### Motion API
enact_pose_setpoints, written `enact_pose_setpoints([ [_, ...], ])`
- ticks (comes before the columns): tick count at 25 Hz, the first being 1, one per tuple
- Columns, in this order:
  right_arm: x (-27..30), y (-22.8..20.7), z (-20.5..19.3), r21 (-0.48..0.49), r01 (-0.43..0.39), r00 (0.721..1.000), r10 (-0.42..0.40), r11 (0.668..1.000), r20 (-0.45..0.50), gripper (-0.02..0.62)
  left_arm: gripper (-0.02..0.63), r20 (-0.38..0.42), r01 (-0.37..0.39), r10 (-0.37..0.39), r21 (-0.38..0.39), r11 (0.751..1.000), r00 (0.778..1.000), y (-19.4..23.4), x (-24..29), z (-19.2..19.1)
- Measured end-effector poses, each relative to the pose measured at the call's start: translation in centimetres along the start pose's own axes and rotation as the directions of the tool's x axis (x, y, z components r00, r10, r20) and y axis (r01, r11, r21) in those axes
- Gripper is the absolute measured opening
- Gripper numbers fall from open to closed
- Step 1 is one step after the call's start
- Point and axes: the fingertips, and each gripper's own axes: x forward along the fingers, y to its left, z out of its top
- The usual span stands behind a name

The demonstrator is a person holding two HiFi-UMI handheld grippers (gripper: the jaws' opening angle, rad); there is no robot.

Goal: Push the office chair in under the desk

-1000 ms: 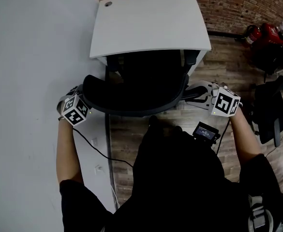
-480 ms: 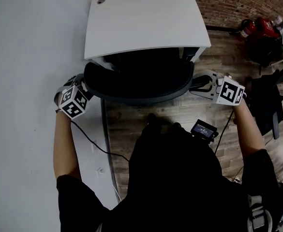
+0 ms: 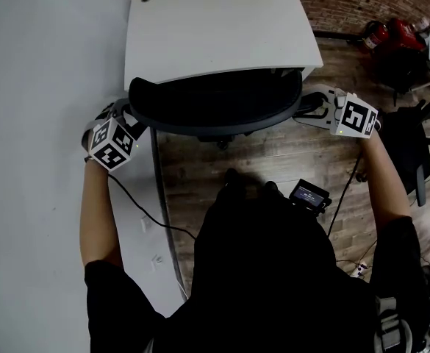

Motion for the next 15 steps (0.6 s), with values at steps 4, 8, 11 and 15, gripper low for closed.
enact_pose_setpoints([
  [4,-0.6,-1.2,-0.1,0.002,-0.013,1.0,0.013,1.0,-0.007,0.156,0.202,-0.002,-0.003,0.003,-0.003,1.0,1.0,0.8,0.0,0.7],
  [8,-1.0,-2.0,-0.5,-0.003,-0.025,1.0,0.025,1.0,-0.009,0.158,0.202,-0.001,-0.01,0.01,-0.008,1.0,1.0,1.2,0.1,1.2],
  [11,-1.3,-2.9,-0.4,-0.016,-0.025,1.0,0.026,1.0,0.001,0.16,0.202,-0.001,-0.016,0.016,-0.008,1.0,1.0,1.7,0.0,1.6],
  [15,-1.5,-3.7,-0.4,-0.011,-0.033,0.999,0.033,0.999,-0.004,0.16,0.202,-0.003,-0.026,0.025,-0.016,1.0,1.0,2.3,0.0,1.8],
])
